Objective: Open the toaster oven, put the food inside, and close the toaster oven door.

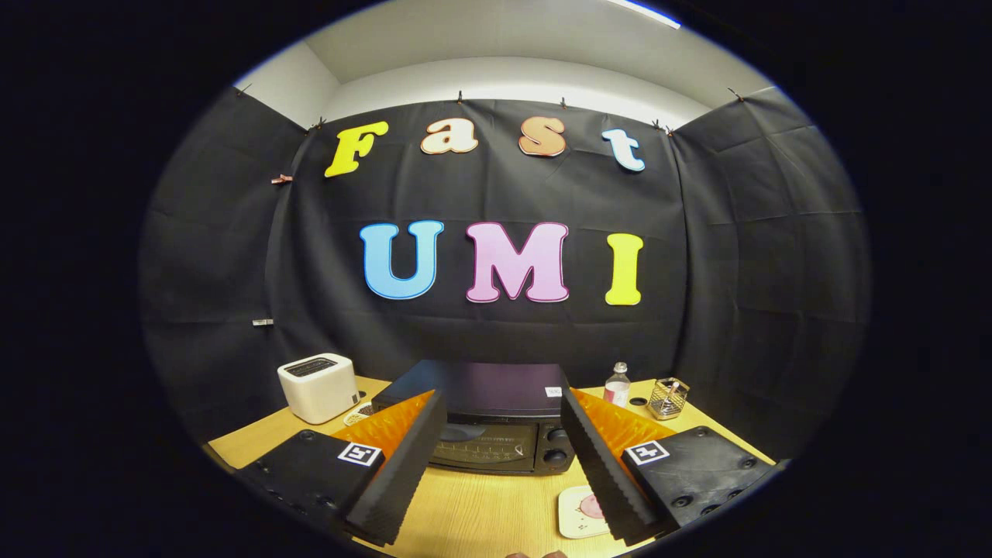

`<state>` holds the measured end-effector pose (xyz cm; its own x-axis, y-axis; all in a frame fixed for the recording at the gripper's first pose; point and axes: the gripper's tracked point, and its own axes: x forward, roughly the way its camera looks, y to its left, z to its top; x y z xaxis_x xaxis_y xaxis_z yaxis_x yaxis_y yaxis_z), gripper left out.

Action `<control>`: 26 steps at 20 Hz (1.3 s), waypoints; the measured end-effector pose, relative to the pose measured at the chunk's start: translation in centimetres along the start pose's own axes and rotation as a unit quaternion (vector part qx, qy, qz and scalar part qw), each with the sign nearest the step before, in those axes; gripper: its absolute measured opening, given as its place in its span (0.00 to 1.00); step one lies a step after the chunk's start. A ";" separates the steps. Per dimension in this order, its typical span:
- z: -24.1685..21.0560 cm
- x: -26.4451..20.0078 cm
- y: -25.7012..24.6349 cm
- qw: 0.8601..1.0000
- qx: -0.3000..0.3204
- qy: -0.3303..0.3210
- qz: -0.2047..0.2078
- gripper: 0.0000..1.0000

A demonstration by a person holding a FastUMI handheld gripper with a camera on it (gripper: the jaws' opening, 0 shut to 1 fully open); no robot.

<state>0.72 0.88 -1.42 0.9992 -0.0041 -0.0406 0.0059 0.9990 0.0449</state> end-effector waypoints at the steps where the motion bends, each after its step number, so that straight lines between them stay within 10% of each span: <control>1: 0.0 0.1 -0.1 1.000 -0.001 -0.001 0.000 0.98; 26: -6.8 12.0 5.3 0.998 -0.006 0.063 -0.019 0.98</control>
<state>12.48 6.46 -8.51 0.9854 -0.0367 -0.1664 0.0422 0.9987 0.0299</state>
